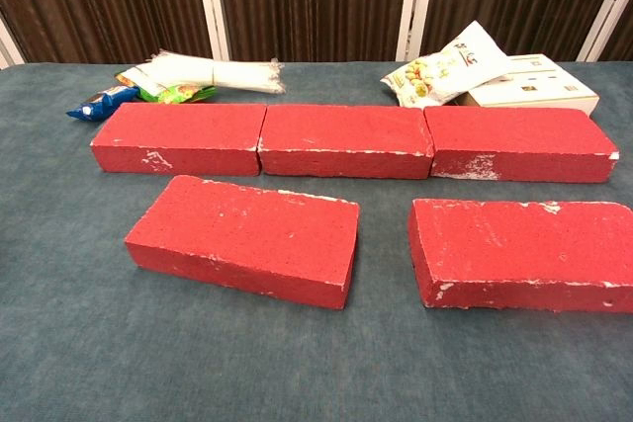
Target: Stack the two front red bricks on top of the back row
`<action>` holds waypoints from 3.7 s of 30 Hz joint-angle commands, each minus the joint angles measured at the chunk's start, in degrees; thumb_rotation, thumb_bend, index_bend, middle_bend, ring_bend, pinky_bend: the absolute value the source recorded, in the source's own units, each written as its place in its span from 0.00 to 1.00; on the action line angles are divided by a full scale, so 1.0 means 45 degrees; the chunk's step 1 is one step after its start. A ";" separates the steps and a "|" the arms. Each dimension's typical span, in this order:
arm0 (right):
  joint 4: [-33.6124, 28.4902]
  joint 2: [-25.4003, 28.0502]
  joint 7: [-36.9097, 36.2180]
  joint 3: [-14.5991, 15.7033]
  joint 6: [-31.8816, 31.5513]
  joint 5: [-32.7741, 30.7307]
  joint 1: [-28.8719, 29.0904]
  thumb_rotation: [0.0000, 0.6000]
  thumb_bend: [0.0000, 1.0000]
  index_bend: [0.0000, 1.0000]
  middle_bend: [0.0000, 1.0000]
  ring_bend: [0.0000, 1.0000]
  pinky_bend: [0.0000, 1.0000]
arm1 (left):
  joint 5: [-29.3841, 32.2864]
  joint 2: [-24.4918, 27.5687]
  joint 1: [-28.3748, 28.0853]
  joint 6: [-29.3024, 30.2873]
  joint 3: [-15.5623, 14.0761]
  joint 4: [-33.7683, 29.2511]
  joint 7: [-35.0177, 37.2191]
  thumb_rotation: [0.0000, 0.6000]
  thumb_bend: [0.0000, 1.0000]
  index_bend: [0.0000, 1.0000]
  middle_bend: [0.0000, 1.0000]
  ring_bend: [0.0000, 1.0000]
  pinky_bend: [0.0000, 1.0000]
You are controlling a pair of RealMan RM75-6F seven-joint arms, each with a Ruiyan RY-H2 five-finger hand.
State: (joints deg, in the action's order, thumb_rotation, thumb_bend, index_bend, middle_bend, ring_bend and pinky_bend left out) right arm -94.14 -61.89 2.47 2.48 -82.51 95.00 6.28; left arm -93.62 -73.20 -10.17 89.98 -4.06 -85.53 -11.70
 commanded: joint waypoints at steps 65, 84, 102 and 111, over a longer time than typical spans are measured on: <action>-0.0086 0.0330 -0.0651 0.0205 0.1170 -0.0138 0.0597 1.00 0.13 0.00 0.00 0.00 0.00 | 0.4852 -0.1247 -0.9428 -1.2648 0.1650 -0.0636 -0.0180 1.00 0.31 0.00 0.00 0.00 0.01; -0.0094 0.0347 -0.0680 0.0244 0.1195 -0.0101 0.0616 1.00 0.13 0.00 0.00 0.00 0.00 | 0.4645 -0.1188 -0.9444 -1.2224 0.1402 -0.0636 0.0386 1.00 0.30 0.00 0.63 0.64 0.69; -0.0128 0.0395 -0.0707 0.0310 0.1390 -0.0081 0.0706 1.00 0.13 0.00 0.00 0.00 0.00 | 0.5056 0.0130 -0.8693 -0.9339 0.2407 -0.2470 -0.0528 1.00 0.32 0.00 0.71 0.81 0.87; -0.0034 0.0511 -0.1159 0.0237 0.1461 -0.0178 0.0802 1.00 0.13 0.00 0.00 0.00 0.00 | 0.7756 -0.0704 -0.9722 -0.9897 0.3420 -0.0660 -0.1703 1.00 0.32 0.00 0.71 0.80 0.85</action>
State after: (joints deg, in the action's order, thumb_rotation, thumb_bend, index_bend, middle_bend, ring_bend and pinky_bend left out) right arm -94.31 -59.61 -2.72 3.57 -75.95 94.21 9.87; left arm -60.41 -75.28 -52.73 46.15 10.18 -90.22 -18.38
